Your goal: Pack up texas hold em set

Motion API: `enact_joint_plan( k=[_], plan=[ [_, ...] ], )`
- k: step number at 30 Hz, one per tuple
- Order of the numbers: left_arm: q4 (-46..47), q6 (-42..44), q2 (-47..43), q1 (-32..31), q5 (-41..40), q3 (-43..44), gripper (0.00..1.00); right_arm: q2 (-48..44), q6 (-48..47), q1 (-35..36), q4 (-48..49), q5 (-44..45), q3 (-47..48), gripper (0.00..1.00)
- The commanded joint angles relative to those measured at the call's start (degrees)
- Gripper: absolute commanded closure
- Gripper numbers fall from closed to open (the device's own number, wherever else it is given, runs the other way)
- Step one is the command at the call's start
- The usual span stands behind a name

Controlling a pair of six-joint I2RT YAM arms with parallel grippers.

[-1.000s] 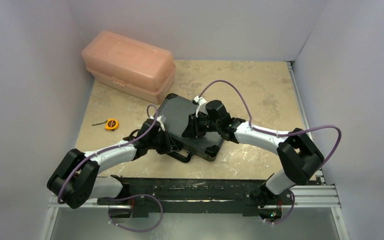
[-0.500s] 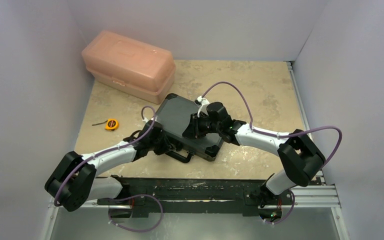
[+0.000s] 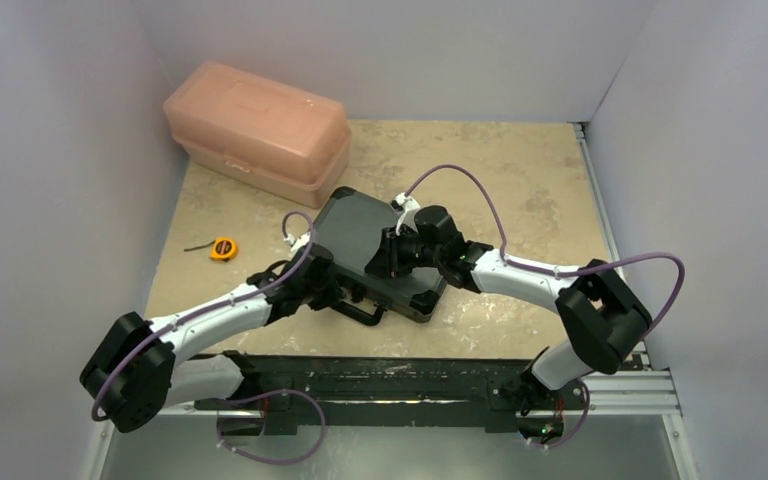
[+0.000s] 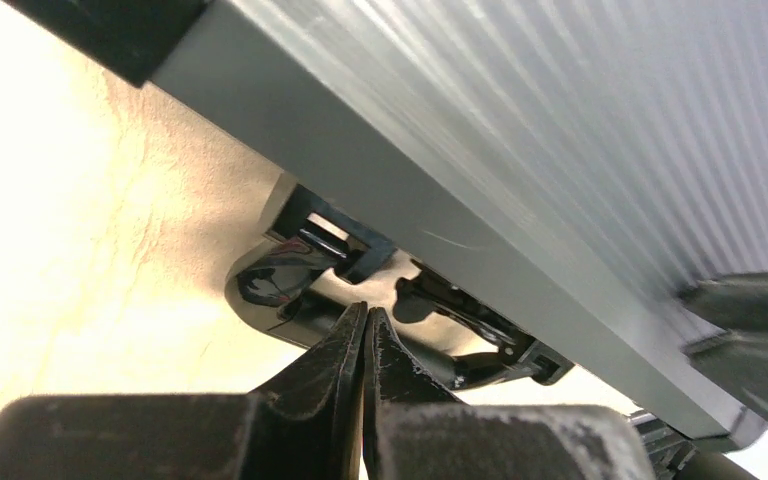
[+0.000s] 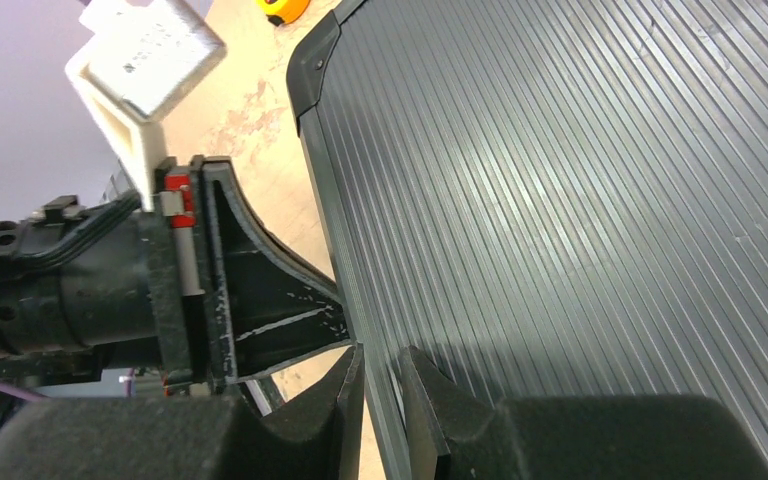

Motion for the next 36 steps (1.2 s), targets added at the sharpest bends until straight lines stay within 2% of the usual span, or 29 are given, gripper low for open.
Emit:
enact_joint_plan(
  k=[1,7,18,36],
  plan=[
    [1.8,-1.1,-3.8,-1.0,-3.1,0.5,1.0,4.9,-3.1,0.1,-19.9,7.9,-5.8,0.74],
    [7.7,-1.5,-0.8,-1.7,-0.2,-0.7,1.0,5.0,-3.4,0.2,-19.8,7.9,-5.7,0.74],
    [10.7,-2.7,3.7,-3.3,0.2,-0.5,1.0,4.7,-3.5,0.2,-19.9,7.7,-6.0,0.74],
    [8.4,-3.0,6.6,-4.4,-1.7,2.0,1.0,5.4,-3.9,0.2,-19.8,7.3,-5.8,0.74]
  ],
)
